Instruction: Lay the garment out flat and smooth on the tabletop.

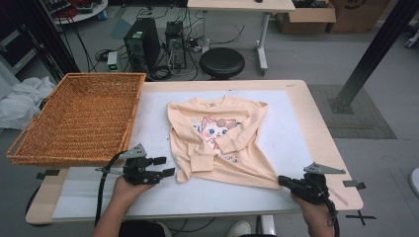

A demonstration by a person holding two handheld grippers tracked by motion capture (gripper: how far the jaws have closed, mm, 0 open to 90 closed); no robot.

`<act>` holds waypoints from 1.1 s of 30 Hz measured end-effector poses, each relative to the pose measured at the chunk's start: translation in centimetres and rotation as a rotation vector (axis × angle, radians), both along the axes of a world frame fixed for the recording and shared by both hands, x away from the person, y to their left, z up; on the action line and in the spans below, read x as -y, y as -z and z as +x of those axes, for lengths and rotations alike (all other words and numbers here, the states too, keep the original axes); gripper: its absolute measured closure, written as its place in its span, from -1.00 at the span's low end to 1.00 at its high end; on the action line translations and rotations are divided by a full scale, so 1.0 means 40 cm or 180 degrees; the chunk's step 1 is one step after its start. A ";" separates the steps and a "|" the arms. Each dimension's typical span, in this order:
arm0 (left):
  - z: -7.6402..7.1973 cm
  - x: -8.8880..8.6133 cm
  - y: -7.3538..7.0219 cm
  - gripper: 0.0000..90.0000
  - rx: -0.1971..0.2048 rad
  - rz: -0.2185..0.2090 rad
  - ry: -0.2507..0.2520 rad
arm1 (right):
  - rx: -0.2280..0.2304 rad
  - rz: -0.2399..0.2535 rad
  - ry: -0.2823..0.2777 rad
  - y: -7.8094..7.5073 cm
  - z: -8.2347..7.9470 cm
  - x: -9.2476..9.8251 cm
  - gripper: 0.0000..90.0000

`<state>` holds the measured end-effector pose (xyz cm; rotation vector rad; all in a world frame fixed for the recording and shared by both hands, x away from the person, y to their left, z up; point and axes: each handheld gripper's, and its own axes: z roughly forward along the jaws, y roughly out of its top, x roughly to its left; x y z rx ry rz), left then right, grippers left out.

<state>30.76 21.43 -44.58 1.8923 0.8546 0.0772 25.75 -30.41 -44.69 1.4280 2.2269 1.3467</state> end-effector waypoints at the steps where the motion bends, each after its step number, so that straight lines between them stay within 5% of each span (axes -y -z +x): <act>1: -0.003 0.005 0.001 -0.26 -0.0017 0.0004 0.0036 | 0.0000 -0.0002 -0.0009 0.002 0.000 0.000 0.96; 5: -0.025 0.027 0.003 -0.25 -0.0007 0.0083 0.0171 | 0.0035 -0.0100 -0.0043 0.003 0.003 -0.013 0.95; 14: -0.064 0.102 0.002 -0.03 0.0282 0.0488 0.0307 | 0.0105 -0.0083 -0.0030 0.001 0.004 -0.014 0.94; 17: -0.062 0.139 0.006 0.19 0.0268 0.0691 0.0303 | 0.0120 -0.0090 -0.0036 -0.001 0.001 -0.014 0.93; 18: -0.061 0.153 0.008 0.28 0.0261 0.0867 0.0323 | 0.0128 -0.0098 -0.0038 -0.002 0.000 -0.014 0.93; 19: -0.063 0.160 0.006 0.39 0.0360 0.0952 0.0254 | 0.0131 -0.0099 -0.0038 -0.002 -0.001 -0.014 0.93; 20: -0.060 0.164 0.006 0.64 0.0334 0.0972 0.0245 | 0.0129 -0.0104 -0.0035 -0.003 -0.002 -0.015 0.93; 23: -0.044 0.150 -0.002 0.97 0.0140 0.0831 0.0080 | 0.0133 -0.0120 -0.0040 -0.003 -0.004 -0.017 0.93; 28: -0.028 0.044 -0.039 0.97 0.0045 0.0155 -0.0237 | 0.0135 -0.0130 -0.0015 -0.003 -0.004 -0.008 0.94; 30: -0.025 0.019 -0.038 0.96 -0.0009 0.0082 -0.0331 | 0.0133 -0.0120 0.0023 -0.004 -0.002 -0.001 0.95; 33: -0.022 -0.005 -0.016 0.87 -0.0179 0.0239 -0.0545 | 0.0102 -0.0161 0.0032 0.003 0.002 0.003 0.95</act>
